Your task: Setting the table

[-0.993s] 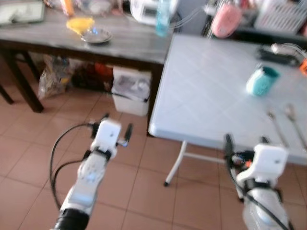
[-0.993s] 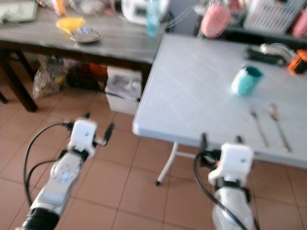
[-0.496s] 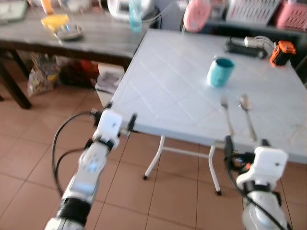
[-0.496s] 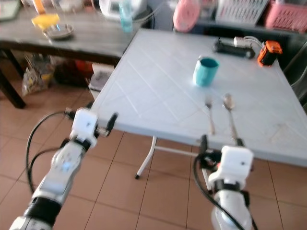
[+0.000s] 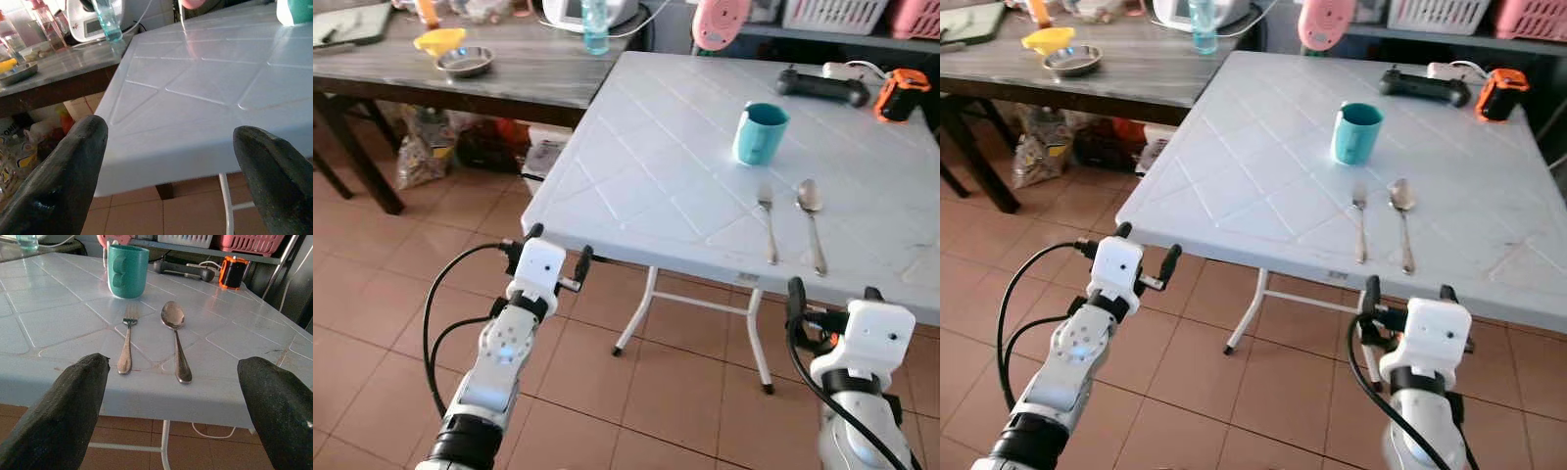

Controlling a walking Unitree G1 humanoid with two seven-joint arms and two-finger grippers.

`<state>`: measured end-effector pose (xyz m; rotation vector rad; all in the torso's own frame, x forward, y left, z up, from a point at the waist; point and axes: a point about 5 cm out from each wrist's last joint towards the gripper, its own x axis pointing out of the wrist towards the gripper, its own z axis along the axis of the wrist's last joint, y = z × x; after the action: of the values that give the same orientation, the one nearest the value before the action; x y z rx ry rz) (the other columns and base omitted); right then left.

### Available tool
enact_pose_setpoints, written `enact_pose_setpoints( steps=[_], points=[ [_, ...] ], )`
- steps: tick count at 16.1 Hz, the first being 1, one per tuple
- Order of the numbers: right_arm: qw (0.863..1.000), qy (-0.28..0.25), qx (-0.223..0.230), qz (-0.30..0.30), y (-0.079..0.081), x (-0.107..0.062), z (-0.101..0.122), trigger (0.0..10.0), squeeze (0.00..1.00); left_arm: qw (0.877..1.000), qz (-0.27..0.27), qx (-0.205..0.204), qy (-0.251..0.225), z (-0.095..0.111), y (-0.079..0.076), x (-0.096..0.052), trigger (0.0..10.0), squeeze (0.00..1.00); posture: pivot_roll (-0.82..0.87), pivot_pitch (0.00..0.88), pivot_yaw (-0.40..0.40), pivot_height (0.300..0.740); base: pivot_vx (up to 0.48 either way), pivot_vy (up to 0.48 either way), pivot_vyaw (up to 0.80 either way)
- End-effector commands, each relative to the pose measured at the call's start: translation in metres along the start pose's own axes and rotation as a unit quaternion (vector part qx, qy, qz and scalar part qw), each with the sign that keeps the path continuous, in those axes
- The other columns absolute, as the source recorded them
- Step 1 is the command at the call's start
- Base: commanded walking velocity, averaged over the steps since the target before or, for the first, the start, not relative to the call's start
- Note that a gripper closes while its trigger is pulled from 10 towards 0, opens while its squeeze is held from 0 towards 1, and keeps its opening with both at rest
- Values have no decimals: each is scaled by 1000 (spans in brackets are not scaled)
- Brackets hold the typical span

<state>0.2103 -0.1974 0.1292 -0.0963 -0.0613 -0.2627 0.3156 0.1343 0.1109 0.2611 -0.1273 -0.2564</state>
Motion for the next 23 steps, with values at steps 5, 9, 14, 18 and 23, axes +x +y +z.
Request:
enact_pose_setpoints(
  steps=[5,9,14,18,23],
  points=[
    [1000,-11,2,2,5,8,7,10000,0,1000,21,-10,-1,0,3,3,10000,0,26,113,-24,740,0,0,0],
    [1000,-10,5,13,11,12,11,10000,0,999,33,-16,2,-2,5,-1,10000,0,38,120,-50,740,0,0,-136],
    [999,-16,6,31,15,14,15,10000,0,999,39,-20,-1,1,6,0,10000,0,39,157,-69,740,0,0,-236],
    [999,-18,2,35,13,13,18,10000,0,999,31,-31,4,-2,-1,-5,10000,0,35,155,-64,740,0,0,0],
    [999,-22,-1,35,18,15,17,10000,0,999,25,-40,4,0,-3,4,10000,0,35,129,-55,740,0,-325,0]
  ],
)
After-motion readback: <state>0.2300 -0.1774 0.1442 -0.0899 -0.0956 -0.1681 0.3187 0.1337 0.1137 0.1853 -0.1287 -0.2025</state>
